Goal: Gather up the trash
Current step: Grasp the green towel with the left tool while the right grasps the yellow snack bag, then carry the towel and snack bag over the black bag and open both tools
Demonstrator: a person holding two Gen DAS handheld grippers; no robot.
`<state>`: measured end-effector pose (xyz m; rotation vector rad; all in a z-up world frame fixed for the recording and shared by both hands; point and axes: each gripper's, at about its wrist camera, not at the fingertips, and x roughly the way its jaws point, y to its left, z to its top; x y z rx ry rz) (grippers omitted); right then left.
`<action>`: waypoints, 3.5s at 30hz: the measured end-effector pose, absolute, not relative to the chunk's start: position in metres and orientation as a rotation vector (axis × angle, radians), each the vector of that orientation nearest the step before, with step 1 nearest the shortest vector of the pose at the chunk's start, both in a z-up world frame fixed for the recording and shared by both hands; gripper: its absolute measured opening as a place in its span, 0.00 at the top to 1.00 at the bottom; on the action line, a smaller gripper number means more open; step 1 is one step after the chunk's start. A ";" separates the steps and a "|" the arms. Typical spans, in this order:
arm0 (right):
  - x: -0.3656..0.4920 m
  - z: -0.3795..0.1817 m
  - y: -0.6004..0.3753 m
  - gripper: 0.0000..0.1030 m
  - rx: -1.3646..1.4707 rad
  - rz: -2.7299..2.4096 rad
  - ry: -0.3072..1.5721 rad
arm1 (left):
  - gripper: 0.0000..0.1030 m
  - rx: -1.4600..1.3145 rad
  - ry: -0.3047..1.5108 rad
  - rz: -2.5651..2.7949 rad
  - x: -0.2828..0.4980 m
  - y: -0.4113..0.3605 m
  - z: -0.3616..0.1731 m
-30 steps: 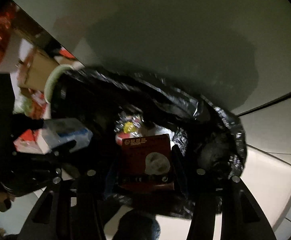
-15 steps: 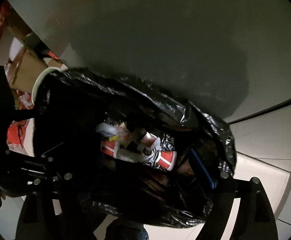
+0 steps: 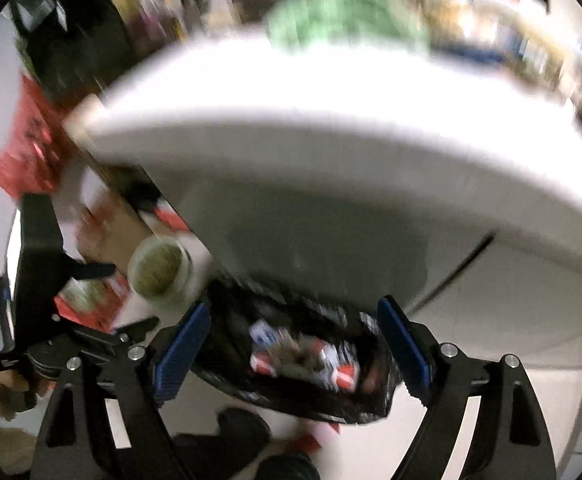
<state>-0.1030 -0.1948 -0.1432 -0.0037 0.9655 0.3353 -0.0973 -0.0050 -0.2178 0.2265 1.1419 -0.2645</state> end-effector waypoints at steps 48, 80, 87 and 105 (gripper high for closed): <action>-0.028 -0.047 -0.299 0.53 0.166 0.088 0.749 | 0.82 -0.015 0.908 -0.476 0.101 -0.121 -0.129; -0.059 -0.006 -0.208 0.53 0.090 0.414 0.738 | 0.84 -0.022 0.772 -0.559 -0.082 0.017 -0.009; -0.079 -0.051 -0.176 0.54 0.023 0.501 0.896 | 0.84 -0.038 0.991 -0.545 -0.109 0.030 -0.086; -0.086 -0.357 -0.152 0.53 -0.070 0.380 1.392 | 0.80 -0.033 1.436 -0.404 -0.075 0.020 -0.404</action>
